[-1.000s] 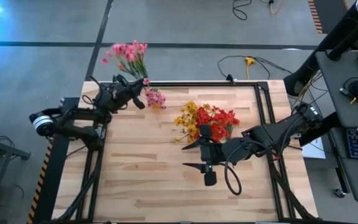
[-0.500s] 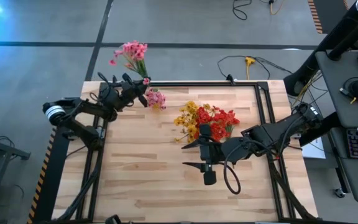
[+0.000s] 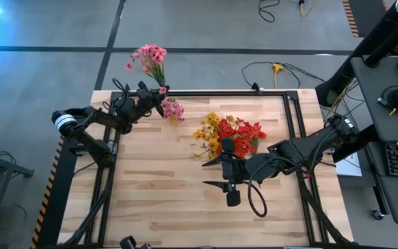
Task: Sort flowers into vase by color
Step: Put the pink flowers into the yellow vase, then put the red flowers into the transparent vase
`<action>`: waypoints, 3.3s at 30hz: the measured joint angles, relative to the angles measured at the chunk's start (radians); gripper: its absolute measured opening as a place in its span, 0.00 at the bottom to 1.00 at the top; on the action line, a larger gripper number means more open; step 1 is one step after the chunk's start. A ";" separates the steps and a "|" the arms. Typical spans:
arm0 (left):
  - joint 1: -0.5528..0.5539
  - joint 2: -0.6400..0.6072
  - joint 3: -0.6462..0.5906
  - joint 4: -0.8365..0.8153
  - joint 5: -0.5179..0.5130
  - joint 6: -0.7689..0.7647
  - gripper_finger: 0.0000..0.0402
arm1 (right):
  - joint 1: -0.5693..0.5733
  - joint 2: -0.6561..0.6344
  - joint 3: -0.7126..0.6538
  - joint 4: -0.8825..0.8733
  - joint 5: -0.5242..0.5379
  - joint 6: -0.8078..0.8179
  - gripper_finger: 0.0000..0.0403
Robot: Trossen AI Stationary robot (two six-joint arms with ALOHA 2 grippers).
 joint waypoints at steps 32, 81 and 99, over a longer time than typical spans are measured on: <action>0.002 0.018 -0.001 -0.034 -0.008 -0.023 0.02 | 0.000 0.000 0.000 0.002 0.000 -0.002 0.54; 0.003 0.009 -0.136 -0.067 0.017 -0.036 0.43 | 0.000 0.000 0.000 0.025 0.000 -0.001 0.54; 0.003 -0.043 -0.247 -0.055 -0.053 -0.053 0.43 | 0.000 0.000 0.000 0.026 0.000 0.062 0.54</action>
